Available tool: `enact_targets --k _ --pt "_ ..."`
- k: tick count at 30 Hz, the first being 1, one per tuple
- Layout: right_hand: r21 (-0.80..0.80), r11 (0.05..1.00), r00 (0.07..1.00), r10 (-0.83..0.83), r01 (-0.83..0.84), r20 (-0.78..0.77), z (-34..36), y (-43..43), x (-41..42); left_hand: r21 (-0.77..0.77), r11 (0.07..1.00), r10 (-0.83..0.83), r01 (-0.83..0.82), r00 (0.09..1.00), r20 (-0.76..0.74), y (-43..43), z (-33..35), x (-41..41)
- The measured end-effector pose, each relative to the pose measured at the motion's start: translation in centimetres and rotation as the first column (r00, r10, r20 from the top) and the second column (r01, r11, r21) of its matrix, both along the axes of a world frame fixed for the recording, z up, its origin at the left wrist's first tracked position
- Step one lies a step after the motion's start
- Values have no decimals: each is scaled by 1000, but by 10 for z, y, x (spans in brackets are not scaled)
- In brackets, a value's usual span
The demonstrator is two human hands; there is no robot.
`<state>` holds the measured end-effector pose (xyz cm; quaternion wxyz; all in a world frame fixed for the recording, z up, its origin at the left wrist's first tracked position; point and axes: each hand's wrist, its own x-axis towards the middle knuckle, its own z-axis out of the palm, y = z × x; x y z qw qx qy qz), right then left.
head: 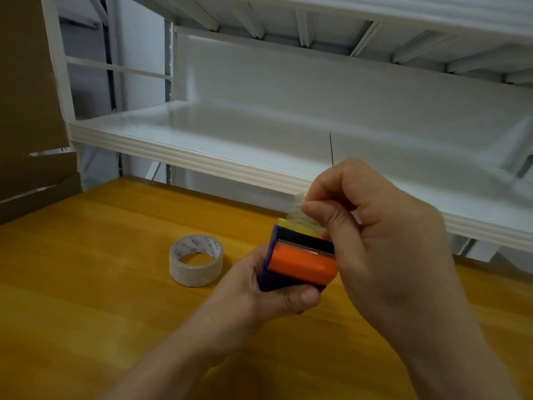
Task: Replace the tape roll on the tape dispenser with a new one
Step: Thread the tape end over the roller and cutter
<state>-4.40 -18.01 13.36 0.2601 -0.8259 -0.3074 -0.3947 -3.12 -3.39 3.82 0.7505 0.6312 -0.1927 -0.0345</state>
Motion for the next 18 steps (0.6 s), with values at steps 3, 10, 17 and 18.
enact_targets --k 3,10,17,18 --pt "19 998 992 57 -55 -112 6 -10 -2 1 1000 2 -2 1000 6 1 1 1" --pt "-30 998 989 43 -47 -140 10 -16 -2 11 1000 20 -20 1000 9 1 1 1" --pt "-28 999 993 26 -29 -119 10 -16 -2 22 1000 -2 2 1000 -6 -2 1 0" --pt "-22 999 992 29 -31 -119 10 -17 -1 25 1000 -4 4 1000 -1 -1 1 0"
